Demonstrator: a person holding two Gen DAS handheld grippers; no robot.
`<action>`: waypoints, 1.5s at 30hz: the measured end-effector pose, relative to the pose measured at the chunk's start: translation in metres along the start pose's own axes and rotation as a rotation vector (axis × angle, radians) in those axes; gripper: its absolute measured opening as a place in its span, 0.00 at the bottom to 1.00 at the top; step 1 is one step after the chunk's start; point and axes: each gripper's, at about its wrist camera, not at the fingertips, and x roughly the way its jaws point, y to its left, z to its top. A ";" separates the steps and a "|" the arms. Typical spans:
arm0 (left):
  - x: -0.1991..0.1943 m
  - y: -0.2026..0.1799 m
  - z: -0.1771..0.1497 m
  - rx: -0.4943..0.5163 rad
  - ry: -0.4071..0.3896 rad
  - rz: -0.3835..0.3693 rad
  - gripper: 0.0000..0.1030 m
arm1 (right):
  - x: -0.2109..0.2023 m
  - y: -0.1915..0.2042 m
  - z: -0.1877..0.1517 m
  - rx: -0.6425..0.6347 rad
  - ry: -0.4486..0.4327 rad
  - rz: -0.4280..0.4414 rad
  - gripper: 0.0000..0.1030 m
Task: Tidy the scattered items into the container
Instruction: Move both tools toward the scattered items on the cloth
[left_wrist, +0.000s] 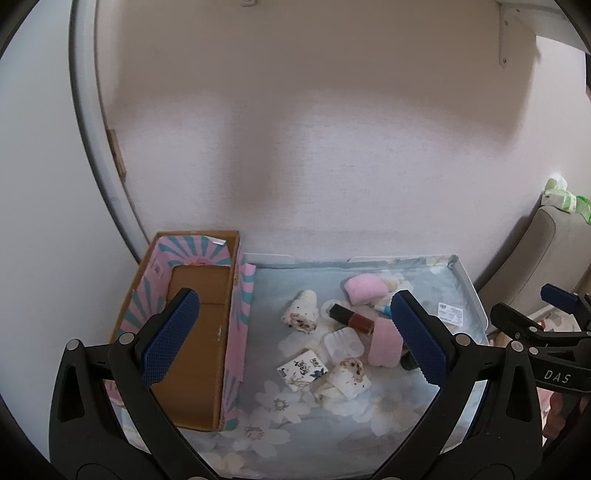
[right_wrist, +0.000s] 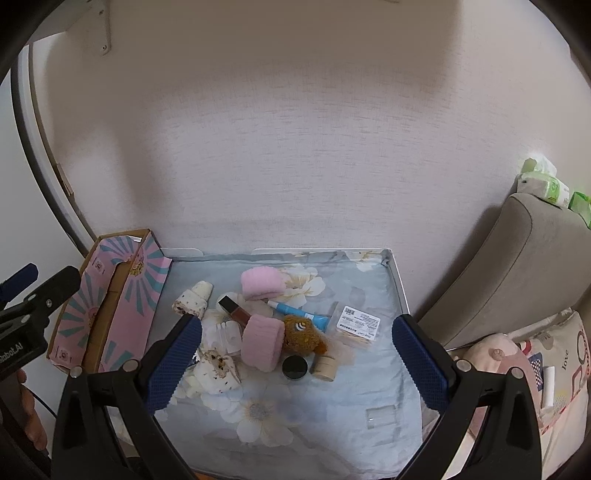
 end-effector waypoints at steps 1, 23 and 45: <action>0.000 0.000 0.000 -0.004 0.000 -0.006 1.00 | 0.000 0.001 0.000 0.000 0.000 -0.001 0.99; 0.004 0.006 -0.007 -0.037 0.007 0.012 1.00 | 0.000 0.005 0.001 0.010 -0.006 0.007 0.99; 0.014 0.023 -0.011 -0.057 0.054 0.027 1.00 | -0.007 -0.028 0.005 0.063 -0.046 -0.016 1.00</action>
